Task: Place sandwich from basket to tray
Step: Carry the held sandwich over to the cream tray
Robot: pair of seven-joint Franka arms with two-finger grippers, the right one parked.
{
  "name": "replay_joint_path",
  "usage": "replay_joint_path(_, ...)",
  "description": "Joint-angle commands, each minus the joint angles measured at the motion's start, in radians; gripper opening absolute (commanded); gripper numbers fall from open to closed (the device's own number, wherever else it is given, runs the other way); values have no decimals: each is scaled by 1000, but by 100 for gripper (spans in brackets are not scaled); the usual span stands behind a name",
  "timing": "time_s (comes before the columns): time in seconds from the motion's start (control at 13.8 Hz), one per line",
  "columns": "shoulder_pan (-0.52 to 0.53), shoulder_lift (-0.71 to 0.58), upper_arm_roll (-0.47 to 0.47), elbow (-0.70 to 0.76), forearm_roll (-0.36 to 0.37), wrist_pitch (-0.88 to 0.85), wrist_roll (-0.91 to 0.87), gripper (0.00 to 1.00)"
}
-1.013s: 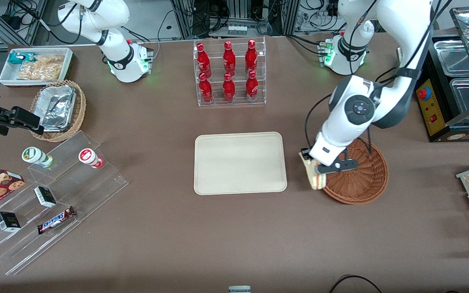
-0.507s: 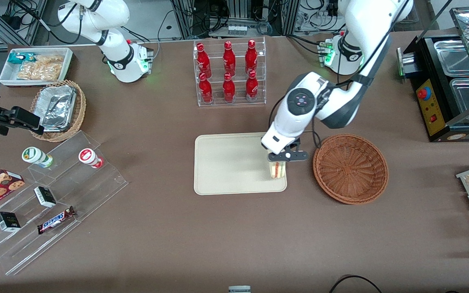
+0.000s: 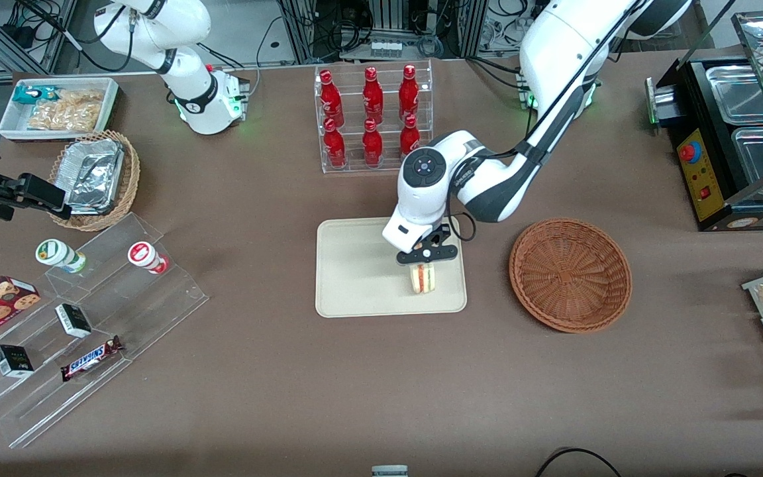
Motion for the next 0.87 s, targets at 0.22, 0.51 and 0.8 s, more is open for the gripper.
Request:
replay_joint_path(0.22,-43,67,-1,86,55,-40,-19,24)
replay_joint_path(0.51,-74,106,-1,118,58,-52,-22,26)
replay_joint_path(0.8,-99,165,-1,186,74,-83,-24,27)
